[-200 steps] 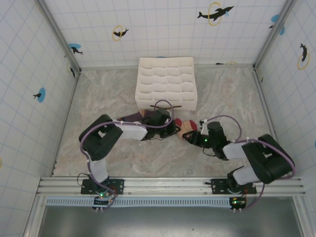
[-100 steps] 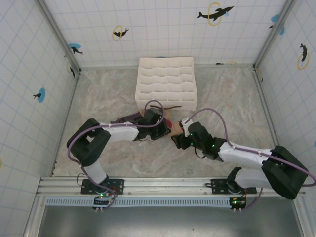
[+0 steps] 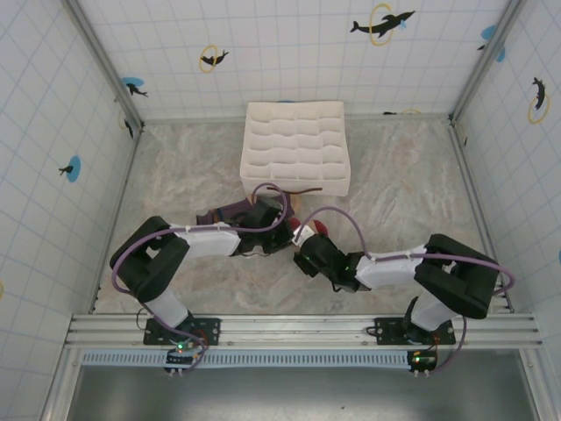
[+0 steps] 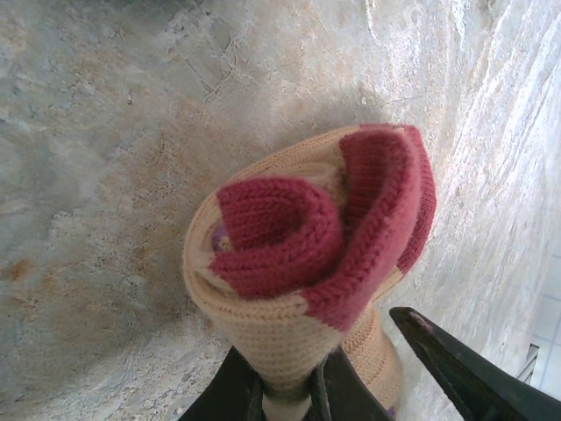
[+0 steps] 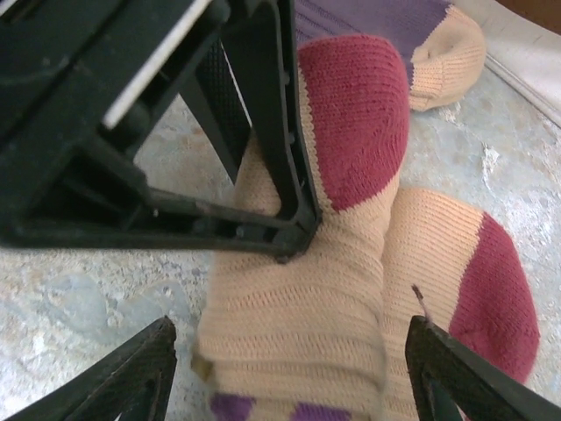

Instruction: Roll the socks

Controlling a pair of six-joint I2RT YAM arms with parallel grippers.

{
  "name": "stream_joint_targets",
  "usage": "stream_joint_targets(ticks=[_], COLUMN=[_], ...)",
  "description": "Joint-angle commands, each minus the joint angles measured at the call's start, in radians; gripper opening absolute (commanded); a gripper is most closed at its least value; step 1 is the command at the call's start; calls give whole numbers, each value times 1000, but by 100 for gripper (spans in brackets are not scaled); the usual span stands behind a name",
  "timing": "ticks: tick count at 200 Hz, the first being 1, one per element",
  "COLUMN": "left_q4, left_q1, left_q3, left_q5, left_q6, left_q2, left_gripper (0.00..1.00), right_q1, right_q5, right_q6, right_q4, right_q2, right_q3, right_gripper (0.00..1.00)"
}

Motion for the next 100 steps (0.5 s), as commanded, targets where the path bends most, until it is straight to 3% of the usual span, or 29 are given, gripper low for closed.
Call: stream_joint_targets(ticks=[1, 34, 58, 75, 100], left_q4=[-62, -52, -43, -32, 10], left_q1=[1, 1, 1, 1, 1], left_q3=[-30, -34, -32, -30, -35], left_q5=[-1, 1, 10, 17, 26], left_q6=[-12, -11, -3, 8, 27], left_q2=[-13, -19, -28, -38, -59], left_gripper=[2, 11, 39, 55, 62], right_q1=[1, -24, -59, -98, -186], right_q5=[58, 33, -31, -128, -345], right_q6=[-2, 46, 98, 140, 220], right_q4=[80, 88, 112, 144, 203], right_q2=[32, 64, 49, 21, -4], right_q3=[33, 16, -39, -92, -166], right_gripper=[67, 49, 27, 18, 13])
